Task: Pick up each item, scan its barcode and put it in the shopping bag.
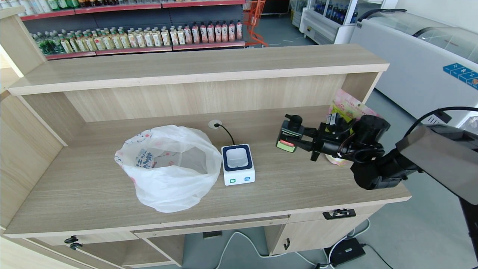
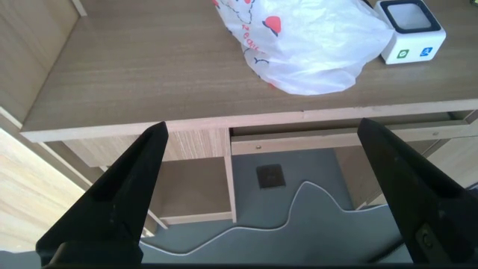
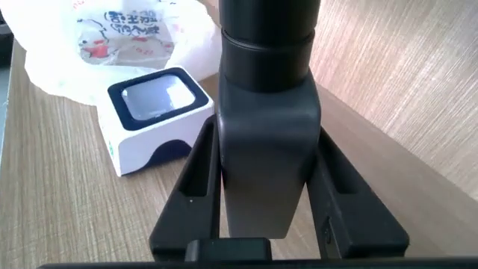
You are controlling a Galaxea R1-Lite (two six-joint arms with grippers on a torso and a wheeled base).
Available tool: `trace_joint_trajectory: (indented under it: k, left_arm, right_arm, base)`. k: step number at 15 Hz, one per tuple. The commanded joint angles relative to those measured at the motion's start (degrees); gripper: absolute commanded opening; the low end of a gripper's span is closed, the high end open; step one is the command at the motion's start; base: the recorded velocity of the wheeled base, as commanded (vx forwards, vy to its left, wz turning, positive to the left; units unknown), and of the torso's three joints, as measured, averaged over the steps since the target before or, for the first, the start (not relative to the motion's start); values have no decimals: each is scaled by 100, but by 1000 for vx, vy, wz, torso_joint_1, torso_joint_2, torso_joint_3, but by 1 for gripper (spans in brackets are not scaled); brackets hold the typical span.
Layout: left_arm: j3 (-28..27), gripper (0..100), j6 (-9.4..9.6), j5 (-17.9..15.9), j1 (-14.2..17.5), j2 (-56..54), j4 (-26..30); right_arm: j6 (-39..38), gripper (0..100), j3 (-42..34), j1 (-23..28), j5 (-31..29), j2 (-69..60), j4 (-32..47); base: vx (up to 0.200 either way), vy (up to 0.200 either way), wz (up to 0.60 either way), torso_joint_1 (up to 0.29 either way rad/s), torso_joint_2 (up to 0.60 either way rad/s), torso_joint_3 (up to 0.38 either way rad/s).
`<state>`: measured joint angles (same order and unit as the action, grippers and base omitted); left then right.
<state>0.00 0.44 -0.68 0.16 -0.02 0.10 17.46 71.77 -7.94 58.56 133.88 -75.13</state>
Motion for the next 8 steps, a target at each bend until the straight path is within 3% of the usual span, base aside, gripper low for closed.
trace_joint_trajectory:
  k: [1, 3, 6, 7, 8]
  left_arm:
    - [0, 100, 0, -2, 2, 2, -1]
    - [0, 100, 0, -2, 2, 2, -1]
    - [0, 100, 0, -2, 2, 2, -1]
    - [0, 100, 0, -2, 2, 2, -1]
    - [0, 100, 0, -2, 2, 2, -1]
  right_arm:
    - [478, 0, -339, 161, -12, -1250, -37]
    - [900, 0, -488, 451, -3, -1936, -265]
    - [1093, 0, -1393, 811, 24, -2902, -1030]
    - [1278, 0, -1719, 952, 287, -3157, -1434]
    - [1744, 0, -1719, 1295, 779, -3403, -1311]
  base:
    - [0, 0, 0, 0, 0, 0]
    - [0, 0, 0, 0, 0, 0]
    - [0, 0, 0, 0, 0, 0]
    - [0, 0, 0, 0, 0, 0]
    - [0, 0, 0, 0, 0, 0]
